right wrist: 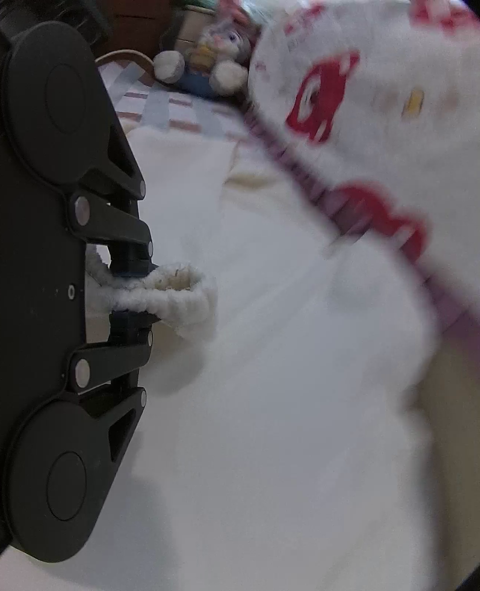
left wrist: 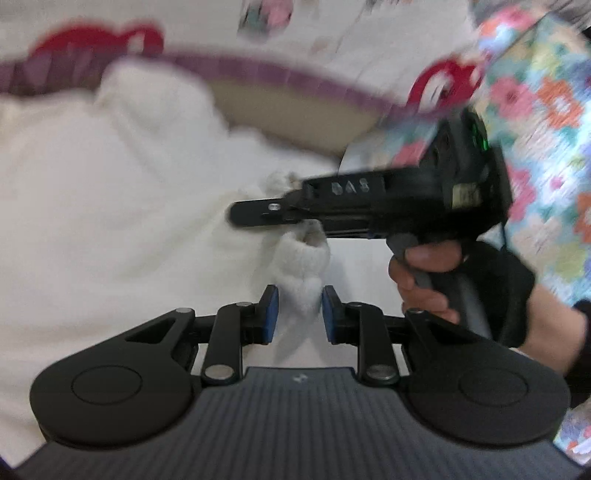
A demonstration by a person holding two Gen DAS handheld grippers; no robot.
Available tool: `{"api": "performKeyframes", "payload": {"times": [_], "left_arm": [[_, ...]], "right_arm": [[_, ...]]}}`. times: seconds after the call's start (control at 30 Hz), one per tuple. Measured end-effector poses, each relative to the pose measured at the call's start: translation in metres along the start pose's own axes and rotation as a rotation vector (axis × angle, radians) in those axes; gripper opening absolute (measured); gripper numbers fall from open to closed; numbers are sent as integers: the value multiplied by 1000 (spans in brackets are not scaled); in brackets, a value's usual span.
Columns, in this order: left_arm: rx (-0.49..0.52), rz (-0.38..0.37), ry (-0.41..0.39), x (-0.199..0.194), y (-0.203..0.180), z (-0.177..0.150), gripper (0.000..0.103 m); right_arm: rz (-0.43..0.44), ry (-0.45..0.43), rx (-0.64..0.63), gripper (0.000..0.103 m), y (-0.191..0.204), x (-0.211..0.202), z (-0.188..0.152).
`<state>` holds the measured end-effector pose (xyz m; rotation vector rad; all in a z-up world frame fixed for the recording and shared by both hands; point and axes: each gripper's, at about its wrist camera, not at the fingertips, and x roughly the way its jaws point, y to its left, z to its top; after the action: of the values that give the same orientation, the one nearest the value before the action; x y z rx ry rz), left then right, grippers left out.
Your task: Fold clothes
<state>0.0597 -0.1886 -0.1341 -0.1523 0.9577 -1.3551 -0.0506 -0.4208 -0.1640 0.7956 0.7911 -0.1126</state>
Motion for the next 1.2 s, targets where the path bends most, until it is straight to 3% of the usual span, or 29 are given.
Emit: {"api": "performKeyframes", "payload": {"times": [0.07,0.13,0.2,0.3,0.4,0.6,0.7,0.87,0.9,1.0,1.1,1.13,1.2], "left_arm": [[-2,-9,-75,-18,1,6,24],[22,30,-150,-40,4,8,25],[67,128,-208,-60,9,5,30],[124,342,-228,-79,23,-8,35],[143,485,-138,-88,45,-25,39],[226,572,85,-82,60,-64,47],[281,645,107,-67,58,-68,47],[274,770,49,-48,69,-56,47],[273,798,37,-48,71,-54,43],[196,864,-22,-62,79,-50,27],[1,886,-84,-95,96,-53,28],[-59,871,-92,-102,106,-54,28],[-134,847,-86,-105,120,-54,28]], "right_arm": [[-28,-104,-130,18,15,-25,15],[-39,-204,-227,18,24,-49,29],[-81,-271,-290,18,28,-66,42],[-211,-233,-362,18,13,-62,46],[-258,-157,-323,18,-14,-48,44],[-229,-155,-244,19,-29,-38,46],[-219,-157,-252,19,-24,-37,44],[-194,-167,-249,19,-20,-40,43],[-182,-172,-241,19,-20,-41,43],[-90,-218,-169,19,-22,-56,45],[-3,-229,-26,19,-33,-67,35],[1,-195,-5,19,-37,-64,29],[-78,-88,-60,18,-39,-44,14]]}}
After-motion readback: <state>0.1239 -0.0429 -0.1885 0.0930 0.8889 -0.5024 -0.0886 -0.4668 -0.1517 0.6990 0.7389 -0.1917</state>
